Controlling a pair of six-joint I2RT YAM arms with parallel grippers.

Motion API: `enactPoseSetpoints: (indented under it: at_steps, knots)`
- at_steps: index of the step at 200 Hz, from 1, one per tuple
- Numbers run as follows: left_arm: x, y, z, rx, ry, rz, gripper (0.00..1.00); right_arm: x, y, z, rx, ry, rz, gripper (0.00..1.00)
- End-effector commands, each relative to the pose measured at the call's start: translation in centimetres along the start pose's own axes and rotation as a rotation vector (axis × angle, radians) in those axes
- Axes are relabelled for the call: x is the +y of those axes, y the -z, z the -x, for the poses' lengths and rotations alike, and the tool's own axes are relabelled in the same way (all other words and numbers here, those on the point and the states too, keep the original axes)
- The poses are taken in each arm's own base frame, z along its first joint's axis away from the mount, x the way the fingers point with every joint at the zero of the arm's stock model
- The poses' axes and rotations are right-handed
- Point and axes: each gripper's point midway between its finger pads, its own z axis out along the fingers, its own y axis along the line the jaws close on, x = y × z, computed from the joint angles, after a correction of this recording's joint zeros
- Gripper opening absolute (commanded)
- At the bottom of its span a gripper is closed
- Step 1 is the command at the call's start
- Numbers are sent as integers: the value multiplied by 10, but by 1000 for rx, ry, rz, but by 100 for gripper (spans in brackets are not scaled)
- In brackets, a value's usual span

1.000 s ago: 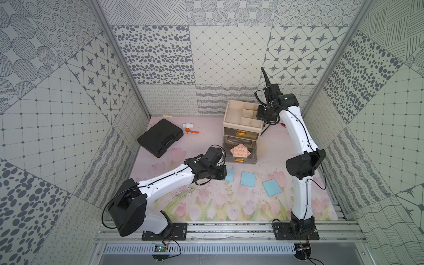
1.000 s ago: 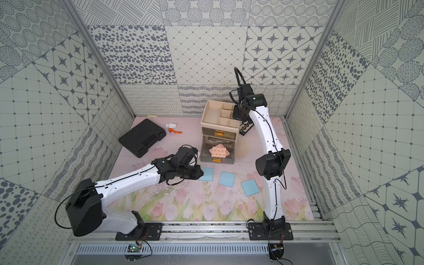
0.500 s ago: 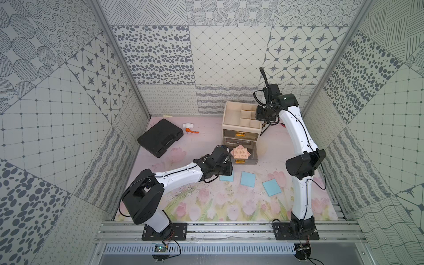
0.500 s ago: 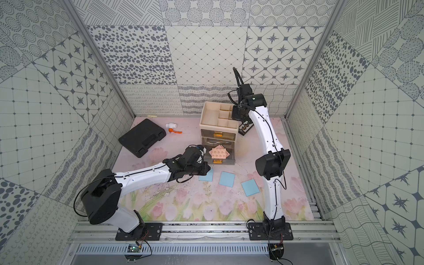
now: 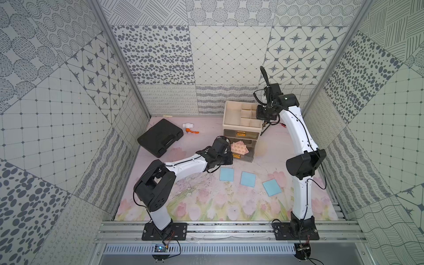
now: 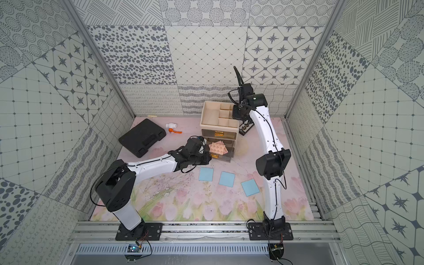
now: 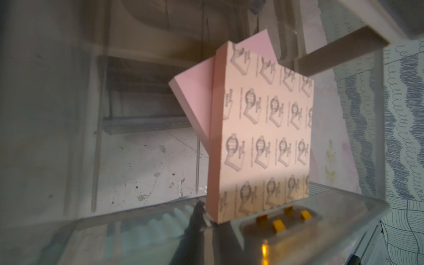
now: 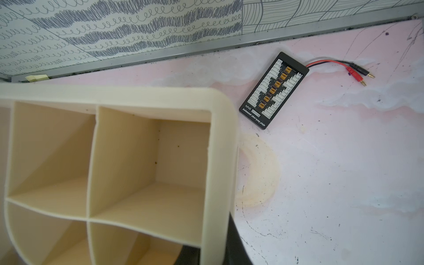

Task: Please put the sticky notes in the drawer by color
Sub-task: Close the drawer in the storage box.

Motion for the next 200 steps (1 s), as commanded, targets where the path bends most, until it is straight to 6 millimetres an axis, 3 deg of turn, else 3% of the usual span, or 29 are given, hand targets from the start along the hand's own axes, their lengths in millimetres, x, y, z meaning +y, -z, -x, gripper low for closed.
enactPoseSetpoints:
  at_steps: [1, 33, 74, 116, 153, 179, 200]
  knots:
    - [-40, 11, 61, -217, -65, -129, 13, 26, 27, -22, 67, 48, 127, 0]
    - [-43, 11, 67, -248, -51, -132, 13, 29, 26, -26, 86, 46, 140, 0]
    - [-65, 0, 64, -266, -60, -174, 13, 31, 29, -28, 93, 45, 147, 0]
    - [-88, -1, 83, -317, -66, -228, 13, 29, 26, -32, 109, 48, 141, 0]
    - [-101, 16, 98, -353, -99, -238, 14, 28, 28, -31, 108, 42, 134, 0]
    - [-99, 30, 97, -356, -108, -215, 14, 30, 30, -32, 123, 32, 142, 0]
    - [-95, 31, 94, -341, -128, -187, 15, 35, 31, -38, 153, 27, 170, 0]
